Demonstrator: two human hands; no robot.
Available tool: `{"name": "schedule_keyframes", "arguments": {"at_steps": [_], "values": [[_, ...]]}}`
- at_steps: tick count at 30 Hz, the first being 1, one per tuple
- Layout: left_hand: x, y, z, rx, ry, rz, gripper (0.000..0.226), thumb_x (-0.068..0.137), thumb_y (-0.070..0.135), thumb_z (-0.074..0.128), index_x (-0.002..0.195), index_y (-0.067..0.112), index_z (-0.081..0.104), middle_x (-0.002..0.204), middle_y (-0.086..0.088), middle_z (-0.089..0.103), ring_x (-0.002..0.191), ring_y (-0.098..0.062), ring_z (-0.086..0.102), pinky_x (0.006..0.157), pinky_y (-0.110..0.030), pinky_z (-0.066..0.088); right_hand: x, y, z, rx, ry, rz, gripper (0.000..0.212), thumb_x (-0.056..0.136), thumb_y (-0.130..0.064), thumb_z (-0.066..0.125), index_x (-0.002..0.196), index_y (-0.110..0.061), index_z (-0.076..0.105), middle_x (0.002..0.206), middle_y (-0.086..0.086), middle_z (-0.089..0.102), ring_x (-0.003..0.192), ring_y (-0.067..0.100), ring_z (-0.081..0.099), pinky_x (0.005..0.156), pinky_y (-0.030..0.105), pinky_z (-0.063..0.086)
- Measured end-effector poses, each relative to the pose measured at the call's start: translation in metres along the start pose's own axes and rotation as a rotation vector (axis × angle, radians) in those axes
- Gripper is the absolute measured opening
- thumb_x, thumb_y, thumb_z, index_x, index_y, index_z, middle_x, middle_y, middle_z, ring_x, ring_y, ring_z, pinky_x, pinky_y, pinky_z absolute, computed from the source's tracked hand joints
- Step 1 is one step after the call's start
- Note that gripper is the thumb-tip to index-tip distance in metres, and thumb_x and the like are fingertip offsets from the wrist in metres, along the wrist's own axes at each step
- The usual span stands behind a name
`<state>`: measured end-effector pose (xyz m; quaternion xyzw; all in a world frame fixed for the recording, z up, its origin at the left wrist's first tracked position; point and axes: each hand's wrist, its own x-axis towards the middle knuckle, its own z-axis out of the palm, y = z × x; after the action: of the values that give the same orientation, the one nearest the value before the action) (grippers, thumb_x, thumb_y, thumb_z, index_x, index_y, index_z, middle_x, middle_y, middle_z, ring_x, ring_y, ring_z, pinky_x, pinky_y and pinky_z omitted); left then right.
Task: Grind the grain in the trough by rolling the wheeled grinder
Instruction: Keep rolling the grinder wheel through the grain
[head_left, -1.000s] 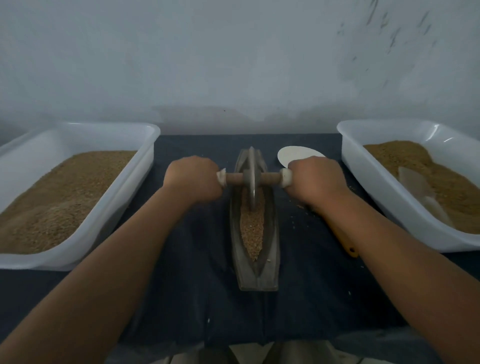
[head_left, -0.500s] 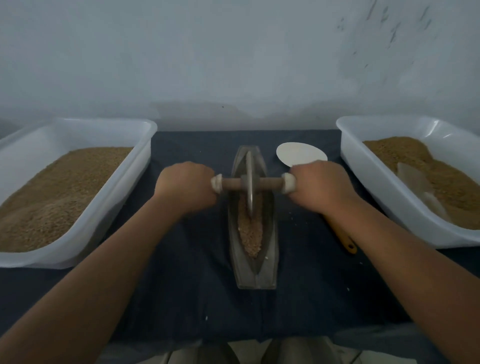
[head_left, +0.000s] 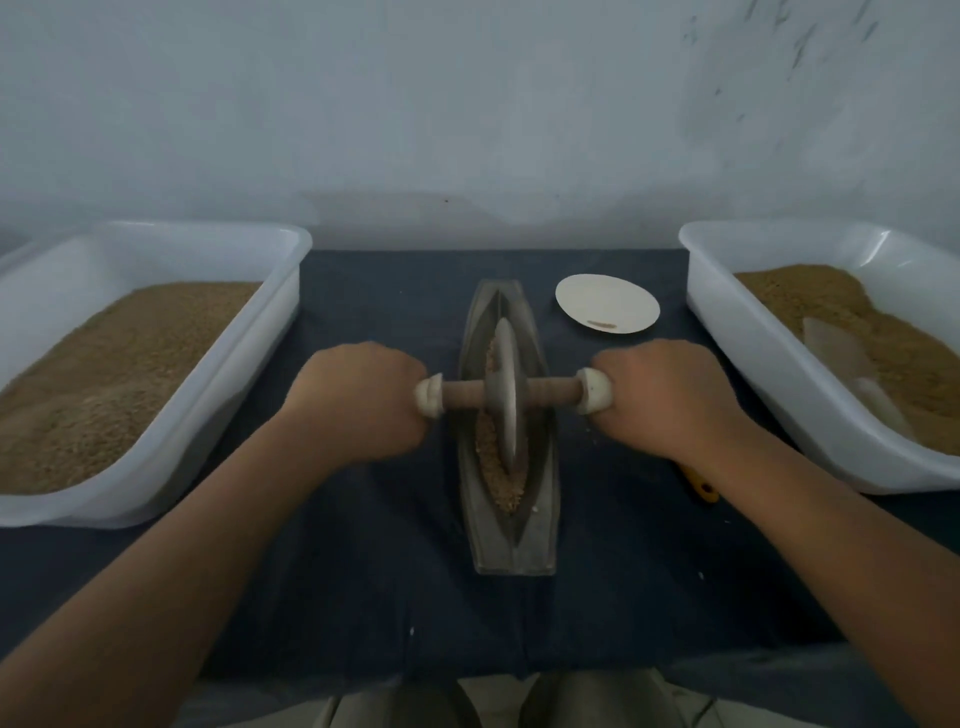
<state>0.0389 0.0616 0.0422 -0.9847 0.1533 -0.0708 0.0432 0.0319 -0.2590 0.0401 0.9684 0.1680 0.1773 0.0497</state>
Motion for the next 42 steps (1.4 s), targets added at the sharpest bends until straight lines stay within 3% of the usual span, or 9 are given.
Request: {"name": "schedule_keyframes", "arguments": {"at_steps": [3,7,15,23,27,32,34,39,42], "values": [[0.046,0.000,-0.001,-0.015,0.016,-0.087,0.026,0.077,0.048,0.052,0.066,0.025,0.058,0.066,0.009,0.058,0.058,-0.015,0.054,0.054,-0.028,0.039,0.038,0.000,0.013,-0.058,0.031,0.108,0.032,0.093,-0.049,0.050,0.073,-0.024,0.052,0.063,-0.005,0.051,0.057,0.022,0.052,0.050,0.028,0.033],[0.067,0.001,-0.004,-0.049,0.040,-0.137,0.027,0.076,0.047,0.051,0.067,0.022,0.059,0.070,0.006,0.061,0.062,-0.020,0.057,0.060,-0.031,0.045,0.064,-0.001,0.005,-0.030,0.039,0.125,0.021,0.083,-0.032,0.056,0.078,-0.017,0.044,0.069,0.000,0.050,0.063,0.023,0.052,0.052,0.031,0.043],[-0.022,0.002,0.009,0.043,0.165,0.012,0.029,0.077,0.050,0.058,0.058,0.030,0.048,0.048,0.012,0.046,0.041,-0.008,0.044,0.044,-0.020,0.025,0.003,0.009,-0.008,0.042,-0.173,-0.027,0.025,0.069,-0.061,0.057,0.059,-0.038,0.053,0.050,-0.017,0.052,0.048,0.000,0.048,0.043,0.025,0.030],[0.064,0.004,-0.010,-0.030,0.031,-0.147,0.023,0.077,0.046,0.059,0.070,0.024,0.060,0.072,0.006,0.061,0.064,-0.020,0.058,0.061,-0.032,0.047,0.060,0.005,0.019,0.062,-0.023,0.191,0.050,0.092,-0.058,0.032,0.081,-0.021,0.063,0.078,-0.003,0.065,0.074,0.027,0.061,0.069,0.038,0.055],[0.046,0.007,-0.017,0.023,0.057,-0.035,0.022,0.079,0.046,0.055,0.068,0.026,0.055,0.068,0.008,0.057,0.059,-0.019,0.054,0.059,-0.031,0.043,0.041,0.009,0.013,0.083,-0.184,0.174,0.031,0.087,-0.057,0.053,0.073,-0.030,0.058,0.072,-0.009,0.062,0.069,0.019,0.060,0.060,0.032,0.048],[-0.016,0.001,0.004,0.036,0.130,0.027,0.026,0.076,0.049,0.058,0.061,0.029,0.050,0.052,0.010,0.050,0.046,-0.010,0.048,0.046,-0.024,0.029,-0.014,0.006,-0.009,0.090,-0.104,0.015,0.036,0.071,-0.068,0.049,0.082,-0.038,0.066,0.061,-0.017,0.058,0.058,0.007,0.058,0.050,0.029,0.046],[-0.015,-0.001,0.012,-0.006,0.119,-0.014,0.027,0.076,0.051,0.058,0.061,0.029,0.051,0.052,0.011,0.051,0.046,-0.009,0.048,0.046,-0.023,0.027,-0.007,0.005,-0.011,0.095,-0.092,0.005,0.031,0.069,-0.065,0.049,0.069,-0.035,0.059,0.055,-0.016,0.052,0.052,0.005,0.052,0.046,0.028,0.041],[0.053,0.000,0.002,-0.098,0.011,-0.179,0.030,0.075,0.050,0.046,0.069,0.024,0.059,0.071,0.008,0.060,0.064,-0.020,0.057,0.059,-0.032,0.045,0.064,0.006,-0.004,0.036,-0.093,0.116,0.024,0.078,-0.038,0.065,0.066,-0.025,0.049,0.062,-0.006,0.053,0.057,0.016,0.050,0.052,0.031,0.041],[0.067,-0.001,-0.005,-0.132,-0.033,-0.174,0.033,0.080,0.052,0.047,0.073,0.023,0.062,0.076,0.006,0.062,0.069,-0.021,0.060,0.064,-0.034,0.047,0.079,0.007,-0.008,0.030,-0.146,0.115,0.026,0.082,-0.042,0.065,0.066,-0.026,0.052,0.063,-0.006,0.055,0.057,0.015,0.051,0.051,0.030,0.035]]}}
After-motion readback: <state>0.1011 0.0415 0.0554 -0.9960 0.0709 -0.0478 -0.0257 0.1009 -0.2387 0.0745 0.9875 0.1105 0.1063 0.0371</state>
